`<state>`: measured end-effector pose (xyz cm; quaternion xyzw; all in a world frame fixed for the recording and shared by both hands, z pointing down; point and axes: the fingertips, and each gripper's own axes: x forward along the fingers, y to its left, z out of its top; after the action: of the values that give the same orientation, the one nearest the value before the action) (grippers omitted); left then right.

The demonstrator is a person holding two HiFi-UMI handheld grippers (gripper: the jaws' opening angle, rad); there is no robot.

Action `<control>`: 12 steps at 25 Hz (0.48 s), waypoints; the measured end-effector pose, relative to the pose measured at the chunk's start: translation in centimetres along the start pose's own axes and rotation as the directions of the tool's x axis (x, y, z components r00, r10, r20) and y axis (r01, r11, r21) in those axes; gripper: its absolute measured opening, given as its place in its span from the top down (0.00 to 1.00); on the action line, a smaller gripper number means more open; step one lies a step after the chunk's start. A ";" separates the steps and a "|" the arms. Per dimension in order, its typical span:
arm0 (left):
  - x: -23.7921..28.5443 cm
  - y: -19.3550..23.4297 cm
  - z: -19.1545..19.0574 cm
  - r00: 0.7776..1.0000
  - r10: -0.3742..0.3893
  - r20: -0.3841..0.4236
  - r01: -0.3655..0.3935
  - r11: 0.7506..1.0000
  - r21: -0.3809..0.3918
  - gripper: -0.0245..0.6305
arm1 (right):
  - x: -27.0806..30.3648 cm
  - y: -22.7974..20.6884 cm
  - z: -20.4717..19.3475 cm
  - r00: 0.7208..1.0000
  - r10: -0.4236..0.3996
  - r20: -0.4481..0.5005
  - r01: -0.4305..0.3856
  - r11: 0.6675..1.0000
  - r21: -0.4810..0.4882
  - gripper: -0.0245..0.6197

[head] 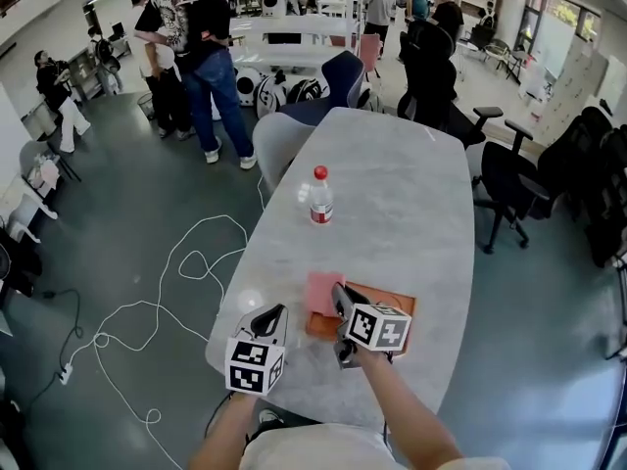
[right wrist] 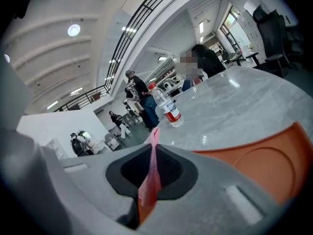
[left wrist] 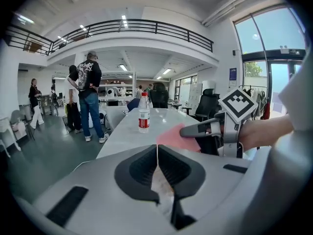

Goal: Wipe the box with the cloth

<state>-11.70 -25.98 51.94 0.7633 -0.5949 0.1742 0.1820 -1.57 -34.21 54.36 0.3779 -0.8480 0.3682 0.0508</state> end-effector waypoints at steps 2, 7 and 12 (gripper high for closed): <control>0.1 0.1 -0.1 1.000 0.009 -0.003 -0.009 1.000 0.000 0.94 | 0.4 -0.3 -0.1 0.999 -0.030 -0.022 0.029 0.999 -0.041 0.94; 0.0 0.1 -0.1 1.000 0.014 -0.007 -0.014 1.000 0.003 0.94 | 0.4 -1.0 -0.3 0.992 -0.114 -0.061 0.103 0.983 -0.154 0.94; 0.2 -0.1 -0.1 1.000 -0.007 -0.007 0.007 1.000 0.013 0.94 | 0.1 -1.7 -0.2 0.986 -0.157 -0.062 0.143 0.972 -0.188 0.94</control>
<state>-11.56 -26.10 52.13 0.7660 -0.5903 0.1801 0.1797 -0.56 -34.90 55.51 0.4204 -0.8446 0.2980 0.1452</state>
